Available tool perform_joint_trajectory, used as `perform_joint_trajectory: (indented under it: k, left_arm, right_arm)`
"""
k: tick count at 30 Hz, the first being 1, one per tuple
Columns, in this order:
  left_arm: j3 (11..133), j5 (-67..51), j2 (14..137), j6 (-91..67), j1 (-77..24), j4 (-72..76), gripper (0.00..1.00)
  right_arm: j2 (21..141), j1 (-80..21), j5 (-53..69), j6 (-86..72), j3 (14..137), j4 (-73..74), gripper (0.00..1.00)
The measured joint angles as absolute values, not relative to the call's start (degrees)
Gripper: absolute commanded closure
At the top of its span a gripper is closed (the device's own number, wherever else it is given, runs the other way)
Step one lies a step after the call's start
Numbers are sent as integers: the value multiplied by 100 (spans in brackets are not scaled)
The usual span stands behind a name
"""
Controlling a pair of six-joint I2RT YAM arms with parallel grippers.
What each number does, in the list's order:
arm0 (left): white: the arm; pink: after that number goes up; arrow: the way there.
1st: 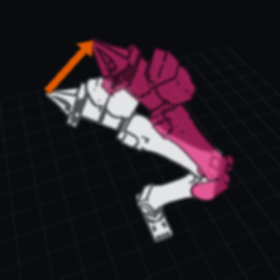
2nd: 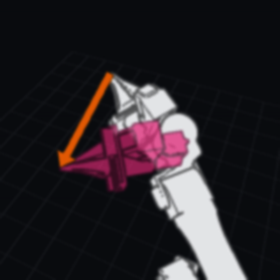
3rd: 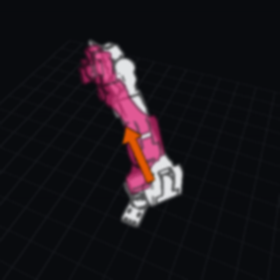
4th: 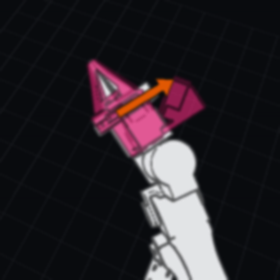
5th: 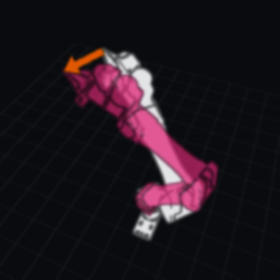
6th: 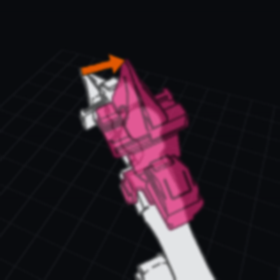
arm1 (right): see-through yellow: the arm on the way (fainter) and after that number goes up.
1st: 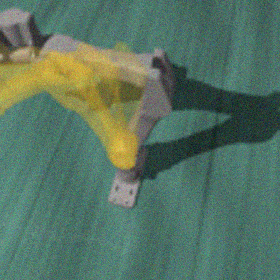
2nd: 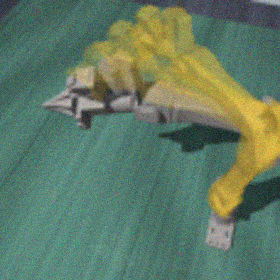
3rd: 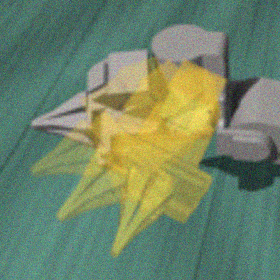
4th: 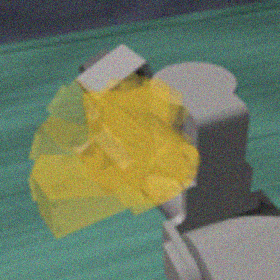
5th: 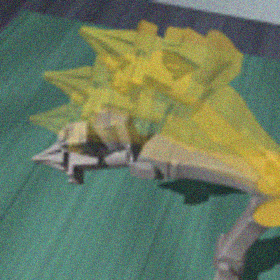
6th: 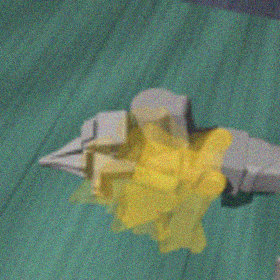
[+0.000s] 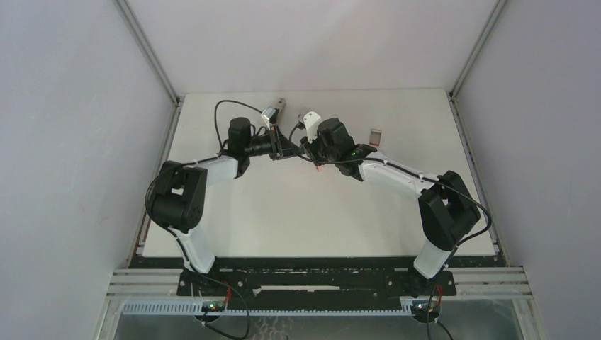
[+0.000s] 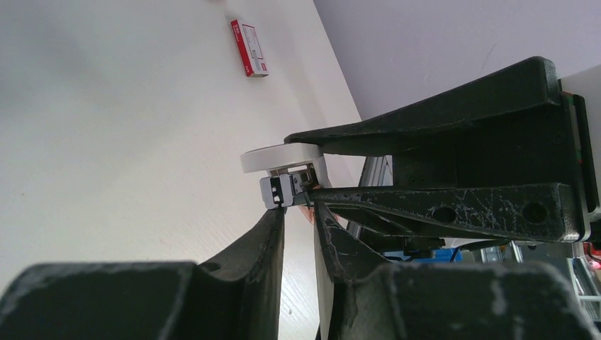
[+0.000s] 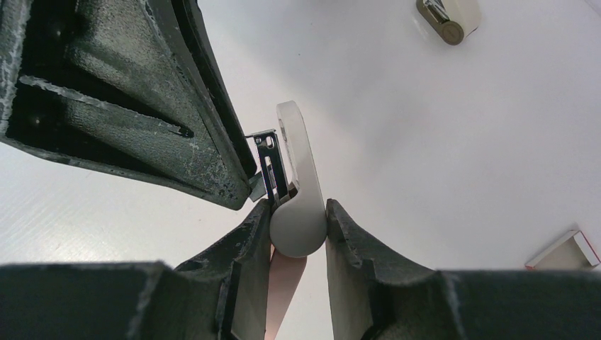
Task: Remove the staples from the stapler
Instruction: Unload the staple at the center of the board.
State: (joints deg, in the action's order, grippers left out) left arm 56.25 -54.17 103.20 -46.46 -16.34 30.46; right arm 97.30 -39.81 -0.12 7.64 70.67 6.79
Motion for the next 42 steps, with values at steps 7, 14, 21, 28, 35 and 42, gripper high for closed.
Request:
perform_joint_trajectory:
  k: [7, 14, 21, 28, 35, 42]
  left_arm:
    - [5625, -5413, 10320, -4646, -1634, 3079, 74]
    - [5592, -5422, 10320, -4648, -1625, 3100, 74]
    - [5518, -5430, 10320, -4654, -1559, 3170, 74]
    - [5518, -5428, 10320, -4654, -1544, 3205, 71]
    - [5518, -5424, 10313, -4685, -1546, 3205, 72]
    - [5518, -5426, 10263, -4705, -1546, 3203, 74]
  right_arm:
    - [9730, -3948, 60, 744, 7067, 661, 83]
    - [9730, -3900, 91, 744, 7067, 666, 84]
    - [9751, -3848, 174, 744, 7067, 714, 84]
    - [9758, -3815, 204, 744, 7067, 718, 84]
    - [9806, -3817, 202, 744, 7067, 718, 84]
    - [9841, -3817, 198, 744, 7067, 722, 84]
